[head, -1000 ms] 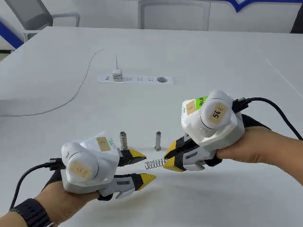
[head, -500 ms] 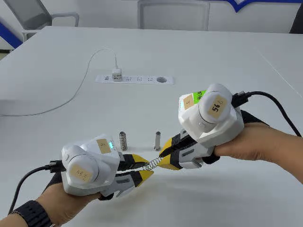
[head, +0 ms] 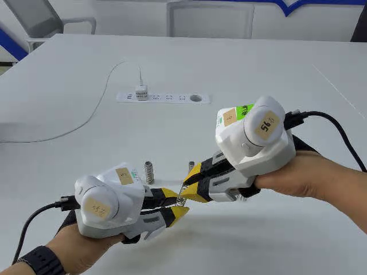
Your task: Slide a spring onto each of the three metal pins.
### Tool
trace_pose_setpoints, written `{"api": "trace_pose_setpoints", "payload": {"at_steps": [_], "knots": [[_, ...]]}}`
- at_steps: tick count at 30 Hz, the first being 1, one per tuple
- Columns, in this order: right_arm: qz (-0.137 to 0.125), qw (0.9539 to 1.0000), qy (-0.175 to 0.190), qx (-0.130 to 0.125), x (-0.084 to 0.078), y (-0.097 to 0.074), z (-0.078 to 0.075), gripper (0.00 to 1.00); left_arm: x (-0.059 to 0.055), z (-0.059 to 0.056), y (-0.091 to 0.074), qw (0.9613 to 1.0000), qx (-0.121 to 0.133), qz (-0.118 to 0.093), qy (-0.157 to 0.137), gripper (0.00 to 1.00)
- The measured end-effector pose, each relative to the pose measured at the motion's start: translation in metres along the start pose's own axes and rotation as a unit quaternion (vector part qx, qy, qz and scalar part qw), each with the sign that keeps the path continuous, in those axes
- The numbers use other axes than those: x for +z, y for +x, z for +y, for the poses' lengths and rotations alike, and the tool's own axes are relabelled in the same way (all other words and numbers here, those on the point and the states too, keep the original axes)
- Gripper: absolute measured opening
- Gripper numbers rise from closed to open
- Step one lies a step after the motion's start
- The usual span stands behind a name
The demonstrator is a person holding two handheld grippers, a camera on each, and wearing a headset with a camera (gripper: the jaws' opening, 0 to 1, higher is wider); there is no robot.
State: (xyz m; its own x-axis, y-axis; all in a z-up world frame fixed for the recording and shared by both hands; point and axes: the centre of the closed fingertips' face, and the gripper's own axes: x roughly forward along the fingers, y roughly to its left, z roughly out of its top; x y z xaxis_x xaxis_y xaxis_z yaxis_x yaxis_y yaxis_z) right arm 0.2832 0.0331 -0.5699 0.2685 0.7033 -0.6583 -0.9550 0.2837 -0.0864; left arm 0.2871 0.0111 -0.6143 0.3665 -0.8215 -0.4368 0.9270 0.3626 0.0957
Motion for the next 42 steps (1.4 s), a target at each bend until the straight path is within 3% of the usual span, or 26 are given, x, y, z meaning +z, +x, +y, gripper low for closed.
{"api": "trace_pose_setpoints", "payload": {"at_steps": [13, 22, 28, 42], "knots": [[-0.007, 0.9999, -0.002, -0.01, 0.003, 0.0, -0.002, 0.11, 0.004, -0.002, 0.003, 0.9998, 0.001, -0.01, -0.017, 0.12], [-0.002, 0.9998, -0.008, -0.018, 0.003, -0.002, -0.009, 0.11, 0.002, 0.001, -0.002, 0.9988, 0.01, -0.016, -0.045, 0.24], [-0.003, 0.9996, -0.007, -0.026, 0.005, -0.007, -0.017, 0.11, -0.003, 0.009, -0.009, 0.9969, 0.028, -0.022, -0.07, 0.35], [-0.007, 0.9986, -0.007, -0.051, 0.013, -0.018, -0.039, 0.11, -0.012, 0.016, -0.021, 0.9945, 0.046, -0.026, -0.09, 0.49]]}}
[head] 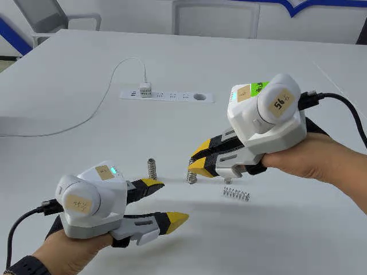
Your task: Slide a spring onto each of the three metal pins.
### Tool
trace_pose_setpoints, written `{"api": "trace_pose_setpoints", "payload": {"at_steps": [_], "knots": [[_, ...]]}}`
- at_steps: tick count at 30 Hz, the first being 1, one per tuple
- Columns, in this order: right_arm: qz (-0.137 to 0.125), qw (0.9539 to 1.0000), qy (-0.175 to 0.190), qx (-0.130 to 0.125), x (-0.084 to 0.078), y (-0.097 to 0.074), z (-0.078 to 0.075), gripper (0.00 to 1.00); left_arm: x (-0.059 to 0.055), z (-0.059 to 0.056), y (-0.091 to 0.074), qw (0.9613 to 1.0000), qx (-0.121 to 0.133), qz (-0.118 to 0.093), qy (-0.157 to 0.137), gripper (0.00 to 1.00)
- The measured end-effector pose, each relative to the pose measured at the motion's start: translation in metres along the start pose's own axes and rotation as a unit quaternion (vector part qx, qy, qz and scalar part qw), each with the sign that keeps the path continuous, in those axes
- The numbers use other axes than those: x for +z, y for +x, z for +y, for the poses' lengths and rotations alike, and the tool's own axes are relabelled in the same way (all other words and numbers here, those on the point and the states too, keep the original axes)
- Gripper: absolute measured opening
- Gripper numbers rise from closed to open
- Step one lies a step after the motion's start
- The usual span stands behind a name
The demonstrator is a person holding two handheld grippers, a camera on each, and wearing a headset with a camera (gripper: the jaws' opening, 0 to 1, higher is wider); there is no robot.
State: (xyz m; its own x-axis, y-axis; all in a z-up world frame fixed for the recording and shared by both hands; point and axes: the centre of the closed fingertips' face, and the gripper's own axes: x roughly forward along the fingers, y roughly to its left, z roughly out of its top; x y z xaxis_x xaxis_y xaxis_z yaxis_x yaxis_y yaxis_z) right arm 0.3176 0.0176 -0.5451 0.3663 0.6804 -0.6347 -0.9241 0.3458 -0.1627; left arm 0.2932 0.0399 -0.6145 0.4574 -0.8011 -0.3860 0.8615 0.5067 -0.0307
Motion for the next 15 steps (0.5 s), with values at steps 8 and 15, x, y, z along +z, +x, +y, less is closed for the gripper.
{"api": "trace_pose_setpoints", "payload": {"at_steps": [8, 15], "knots": [[-0.002, 0.9999, 0.0, -0.016, 0.005, -0.003, -0.015, 0.11, -0.005, 0.002, -0.005, 1.0, 0.004, -0.001, -0.008, 0.54], [-0.001, 0.9994, 0.004, -0.034, 0.01, -0.002, -0.03, 0.11, -0.006, 0.004, -0.009, 0.9999, 0.009, -0.002, -0.014, 0.57]]}}
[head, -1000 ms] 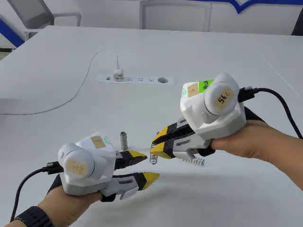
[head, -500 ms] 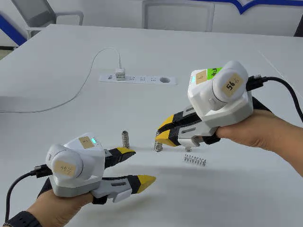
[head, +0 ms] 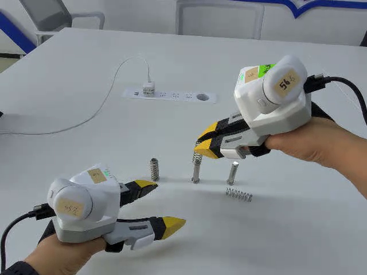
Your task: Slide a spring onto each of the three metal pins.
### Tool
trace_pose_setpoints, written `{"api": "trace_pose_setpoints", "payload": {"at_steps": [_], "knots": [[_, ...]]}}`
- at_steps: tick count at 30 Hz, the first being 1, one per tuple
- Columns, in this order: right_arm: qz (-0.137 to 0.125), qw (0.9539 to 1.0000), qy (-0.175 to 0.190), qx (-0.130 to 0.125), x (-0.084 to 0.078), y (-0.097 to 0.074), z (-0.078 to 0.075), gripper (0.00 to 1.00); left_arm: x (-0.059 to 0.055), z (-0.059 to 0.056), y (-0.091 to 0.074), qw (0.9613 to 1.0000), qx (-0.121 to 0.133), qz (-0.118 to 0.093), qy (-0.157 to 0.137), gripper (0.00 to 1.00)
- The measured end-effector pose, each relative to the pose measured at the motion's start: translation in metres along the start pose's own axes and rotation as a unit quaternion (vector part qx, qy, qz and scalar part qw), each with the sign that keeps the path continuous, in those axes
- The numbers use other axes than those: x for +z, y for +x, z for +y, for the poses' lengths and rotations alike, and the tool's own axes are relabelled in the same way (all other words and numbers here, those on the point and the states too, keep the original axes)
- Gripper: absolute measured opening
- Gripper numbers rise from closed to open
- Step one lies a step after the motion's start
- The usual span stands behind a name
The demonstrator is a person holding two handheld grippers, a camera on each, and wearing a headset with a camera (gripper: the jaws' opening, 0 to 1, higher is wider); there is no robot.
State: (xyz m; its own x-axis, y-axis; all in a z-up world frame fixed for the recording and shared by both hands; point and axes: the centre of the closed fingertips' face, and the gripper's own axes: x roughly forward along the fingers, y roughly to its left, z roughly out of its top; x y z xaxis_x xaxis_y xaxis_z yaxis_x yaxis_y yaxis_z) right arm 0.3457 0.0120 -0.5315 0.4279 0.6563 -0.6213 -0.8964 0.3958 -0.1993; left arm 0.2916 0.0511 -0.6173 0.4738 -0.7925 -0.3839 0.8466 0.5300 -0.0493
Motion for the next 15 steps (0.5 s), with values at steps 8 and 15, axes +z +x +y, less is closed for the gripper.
{"api": "trace_pose_setpoints", "payload": {"at_steps": [8, 15], "knots": [[0.011, 0.9998, 0.008, -0.014, -0.006, 0.008, -0.011, 0.11, -0.003, 0.002, -0.003, 1.0, 0.005, 0.001, -0.007, 0.58], [0.02, 0.9996, 0.015, -0.013, -0.012, 0.013, -0.014, 0.11, -0.006, 0.004, -0.004, 0.9999, 0.008, 0.004, -0.012, 0.6]]}}
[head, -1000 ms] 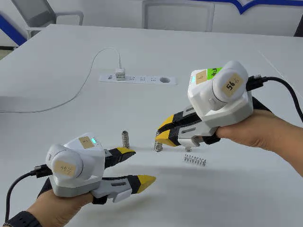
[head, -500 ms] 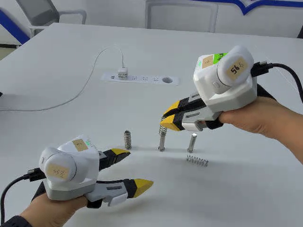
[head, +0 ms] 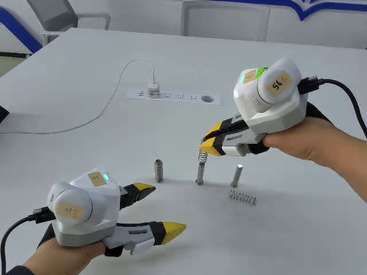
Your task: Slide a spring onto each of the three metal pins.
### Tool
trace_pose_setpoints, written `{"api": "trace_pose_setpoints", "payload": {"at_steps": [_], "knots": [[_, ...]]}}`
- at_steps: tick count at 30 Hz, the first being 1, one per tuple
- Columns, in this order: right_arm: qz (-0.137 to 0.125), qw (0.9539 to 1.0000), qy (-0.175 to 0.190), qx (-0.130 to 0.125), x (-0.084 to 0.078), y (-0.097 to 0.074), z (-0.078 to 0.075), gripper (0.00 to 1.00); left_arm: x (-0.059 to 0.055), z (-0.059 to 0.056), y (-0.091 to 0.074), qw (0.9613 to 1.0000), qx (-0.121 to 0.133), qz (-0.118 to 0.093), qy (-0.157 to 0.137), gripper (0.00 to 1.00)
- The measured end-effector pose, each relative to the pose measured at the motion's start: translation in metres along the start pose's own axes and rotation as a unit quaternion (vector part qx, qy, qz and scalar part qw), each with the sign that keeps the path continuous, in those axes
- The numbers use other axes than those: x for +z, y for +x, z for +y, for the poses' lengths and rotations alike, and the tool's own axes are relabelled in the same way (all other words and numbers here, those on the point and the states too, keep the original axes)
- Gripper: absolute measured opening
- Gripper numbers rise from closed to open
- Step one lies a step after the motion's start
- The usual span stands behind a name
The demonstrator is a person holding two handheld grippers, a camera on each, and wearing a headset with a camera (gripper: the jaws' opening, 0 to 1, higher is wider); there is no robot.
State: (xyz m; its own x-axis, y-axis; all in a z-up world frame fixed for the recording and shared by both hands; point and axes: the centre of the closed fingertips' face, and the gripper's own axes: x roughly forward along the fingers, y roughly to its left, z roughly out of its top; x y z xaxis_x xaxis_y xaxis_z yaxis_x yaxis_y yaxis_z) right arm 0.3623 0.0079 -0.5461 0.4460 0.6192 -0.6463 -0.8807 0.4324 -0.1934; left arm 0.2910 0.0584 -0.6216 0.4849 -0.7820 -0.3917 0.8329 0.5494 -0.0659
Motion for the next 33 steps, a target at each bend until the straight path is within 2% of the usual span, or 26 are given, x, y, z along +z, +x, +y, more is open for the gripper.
{"api": "trace_pose_setpoints", "payload": {"at_steps": [15, 33], "knots": [[0.012, 0.9999, 0.005, 0.004, -0.008, 0.009, 0.001, 0.11, -0.003, 0.002, -0.001, 1.0, 0.004, 0.003, -0.005, 0.62], [0.028, 0.9995, 0.017, 0.006, -0.026, 0.023, 0.003, 0.11, -0.007, 0.002, -0.002, 0.9999, 0.006, 0.008, -0.007, 0.6]]}}
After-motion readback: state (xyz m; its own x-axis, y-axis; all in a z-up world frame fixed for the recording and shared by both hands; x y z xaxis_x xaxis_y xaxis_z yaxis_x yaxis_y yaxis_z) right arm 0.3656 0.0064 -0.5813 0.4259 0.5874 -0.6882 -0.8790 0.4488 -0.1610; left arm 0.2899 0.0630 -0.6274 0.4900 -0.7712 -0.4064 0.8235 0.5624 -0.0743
